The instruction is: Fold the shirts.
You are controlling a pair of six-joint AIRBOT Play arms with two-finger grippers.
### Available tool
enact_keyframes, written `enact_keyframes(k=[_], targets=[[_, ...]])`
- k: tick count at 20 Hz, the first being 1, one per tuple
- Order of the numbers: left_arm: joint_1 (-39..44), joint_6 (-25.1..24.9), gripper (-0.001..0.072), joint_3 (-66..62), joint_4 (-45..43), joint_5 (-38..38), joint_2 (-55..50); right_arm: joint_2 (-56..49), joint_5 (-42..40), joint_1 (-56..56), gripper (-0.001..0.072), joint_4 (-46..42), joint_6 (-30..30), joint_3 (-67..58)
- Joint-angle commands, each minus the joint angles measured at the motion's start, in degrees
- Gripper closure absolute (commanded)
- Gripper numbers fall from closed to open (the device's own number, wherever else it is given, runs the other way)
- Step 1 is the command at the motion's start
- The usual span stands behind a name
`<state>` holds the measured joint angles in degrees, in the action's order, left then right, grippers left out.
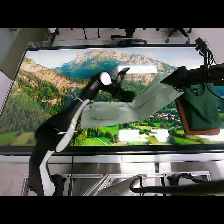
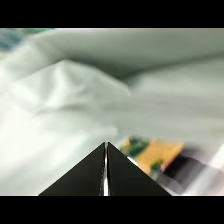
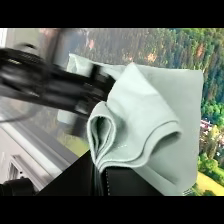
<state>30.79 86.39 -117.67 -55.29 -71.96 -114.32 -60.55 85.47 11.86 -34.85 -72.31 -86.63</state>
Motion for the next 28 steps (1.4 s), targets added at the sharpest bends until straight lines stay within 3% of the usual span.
enact_keyframes(k=[1,4,7,11,14,15,16,17,20,24,28], targets=[[-10.7,-0.5,0.0693,3.1,0.0,-7.9,13.9,-1.4,-1.9,-2.8,0.0691,0.2,-0.2,1.4],[-22.1,-0.5,0.0692,7.5,-0.1,-7.9,28.7,-2.3,-11.4,-12.9,0.0691,0.4,-0.2,2.8],[-32.1,-1.3,0.0692,9.2,-0.2,-7.9,39.4,-4.2,-27.1,-27.5,0.069,0.6,0.4,2.8],[-41.1,-3.3,0.0692,9.2,-0.2,-11.3,45.7,-12.9,-47.5,-44.8,0.0682,0.4,4.6,2.8],[-43.1,-4.1,0.0692,9.2,-0.2,-13.6,46.6,-23.4,-64.3,-55.1,0.0681,0.4,9.2,2.8],[-43.1,-4.1,0.0692,9.2,-0.1,-14.3,46.3,-27.0,-70.1,-58.2,0.0609,0.4,9.8,2.7],[-42.7,-4.1,0.0692,9.2,-0.1,-14.6,45.9,-29.3,-72.2,-60.1,0.0348,0.4,9.8,2.7],[-42.0,-4.1,0.0692,9.2,-0.1,-14.9,45.3,-30.4,-71.0,-61.1,0.0129,0.4,9.9,2.7],[-39.5,-5.4,0.0692,9.2,-0.1,-15.0,43.3,-26.3,-60.0,-59.0,0.0114,0.2,11.5,2.7],[-36.9,-5.4,0.0692,9.2,-0.1,-14.5,41.0,-14.1,-44.5,-47.9,0.0139,0.0,11.3,2.7],[-35.6,-5.3,0.0693,9.2,0.0,-14.6,39.7,-5.0,-30.6,-32.2,0.0139,-4.1,6.1,2.7]])
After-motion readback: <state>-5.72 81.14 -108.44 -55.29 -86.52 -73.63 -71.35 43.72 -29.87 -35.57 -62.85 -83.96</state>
